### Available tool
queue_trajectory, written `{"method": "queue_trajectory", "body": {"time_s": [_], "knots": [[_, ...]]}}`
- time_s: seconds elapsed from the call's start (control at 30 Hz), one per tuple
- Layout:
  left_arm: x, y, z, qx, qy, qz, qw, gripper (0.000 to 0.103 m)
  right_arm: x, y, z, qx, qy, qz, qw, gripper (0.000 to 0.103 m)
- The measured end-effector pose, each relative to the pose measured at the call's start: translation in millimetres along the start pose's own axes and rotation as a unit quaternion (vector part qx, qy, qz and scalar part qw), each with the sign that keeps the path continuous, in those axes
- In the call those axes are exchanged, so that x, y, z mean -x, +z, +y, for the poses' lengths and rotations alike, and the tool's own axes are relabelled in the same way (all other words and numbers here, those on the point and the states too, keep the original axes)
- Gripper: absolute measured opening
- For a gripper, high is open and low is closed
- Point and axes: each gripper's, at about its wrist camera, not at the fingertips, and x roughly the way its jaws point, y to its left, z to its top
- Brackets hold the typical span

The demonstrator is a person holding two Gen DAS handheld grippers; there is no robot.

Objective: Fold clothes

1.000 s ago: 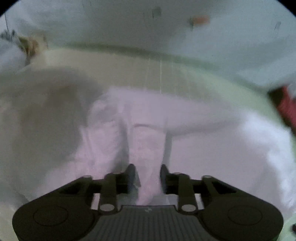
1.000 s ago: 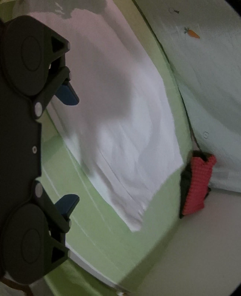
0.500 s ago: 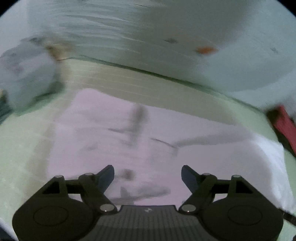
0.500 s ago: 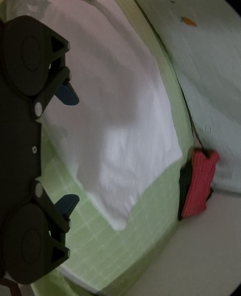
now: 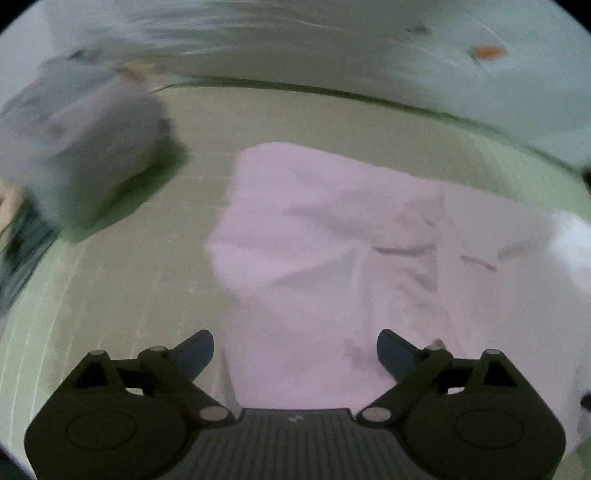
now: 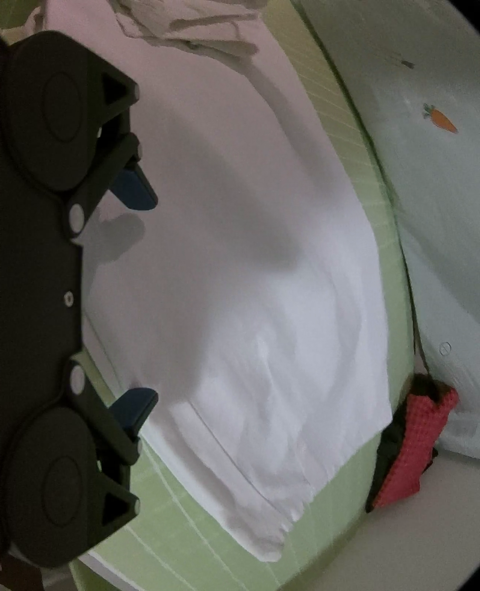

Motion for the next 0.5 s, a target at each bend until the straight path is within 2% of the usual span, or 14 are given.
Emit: {"method": "queue_trajectory", "body": {"time_s": [0.07,0.17,0.27,0.4,0.5], "knots": [[-8.8,1.3,-5.5,-0.034,-0.018,0.009,0.9992,0.095,-2.7,-3.7,11.0,-0.003,-0.003,0.008,1.0,0.103],[-18.7,6.2,-2.6,-0.043,-0.039,0.026,0.998,0.097,-6.0,-7.6,21.7,-0.008,-0.013,0.015,1.0,0.103],[-28.9,9.5,1.5,-0.029,-0.048,0.049,0.9972,0.1,-5.3,-10.2,26.6,-0.013,-0.026,0.016,0.999,0.103],[-34.8,8.9,3.4,-0.014,-0.045,0.062,0.997,0.103,-3.8,-6.2,19.9,-0.032,-0.024,0.019,0.999,0.103],[-37.6,6.5,2.2,0.005,-0.032,0.067,0.9972,0.103,5.0,-1.9,6.8,-0.047,-0.023,-0.002,0.999,0.103]]}}
